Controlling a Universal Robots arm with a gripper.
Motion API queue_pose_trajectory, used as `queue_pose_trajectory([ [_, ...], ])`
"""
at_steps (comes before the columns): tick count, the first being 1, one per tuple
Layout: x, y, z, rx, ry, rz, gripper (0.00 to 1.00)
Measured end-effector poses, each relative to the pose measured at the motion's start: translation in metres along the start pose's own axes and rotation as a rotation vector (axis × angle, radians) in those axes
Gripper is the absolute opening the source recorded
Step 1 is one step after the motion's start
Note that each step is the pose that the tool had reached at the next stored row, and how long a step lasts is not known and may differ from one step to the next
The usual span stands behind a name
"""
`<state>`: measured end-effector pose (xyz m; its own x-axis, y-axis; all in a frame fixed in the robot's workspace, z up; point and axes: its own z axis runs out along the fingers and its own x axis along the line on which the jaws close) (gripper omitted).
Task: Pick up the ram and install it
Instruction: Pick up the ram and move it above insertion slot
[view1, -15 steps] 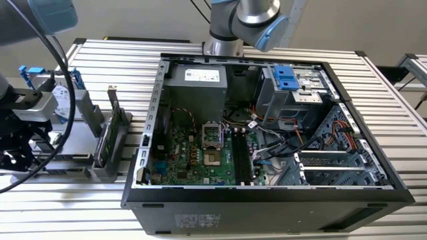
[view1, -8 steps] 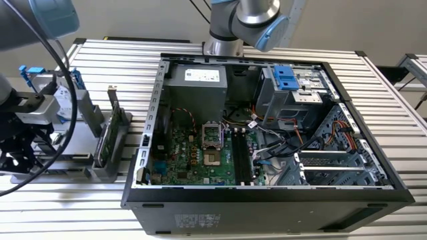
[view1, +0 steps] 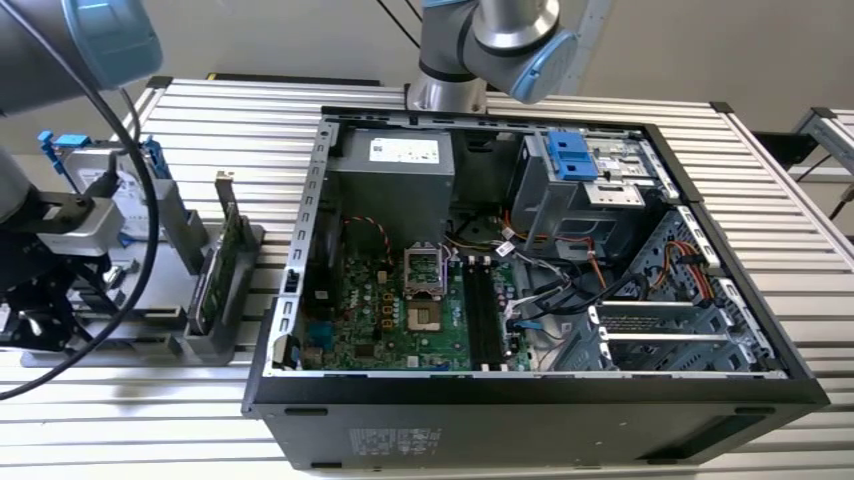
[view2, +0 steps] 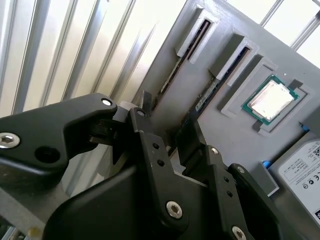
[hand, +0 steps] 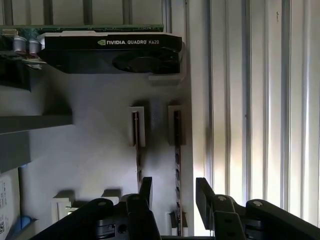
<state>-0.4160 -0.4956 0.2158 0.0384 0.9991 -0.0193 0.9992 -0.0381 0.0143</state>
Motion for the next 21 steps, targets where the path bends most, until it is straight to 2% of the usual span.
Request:
queue_pose_trajectory([
  [21,-0.0018,-0.0002,0.0169,0.0003,-0.0001,0.000,1.00],
])
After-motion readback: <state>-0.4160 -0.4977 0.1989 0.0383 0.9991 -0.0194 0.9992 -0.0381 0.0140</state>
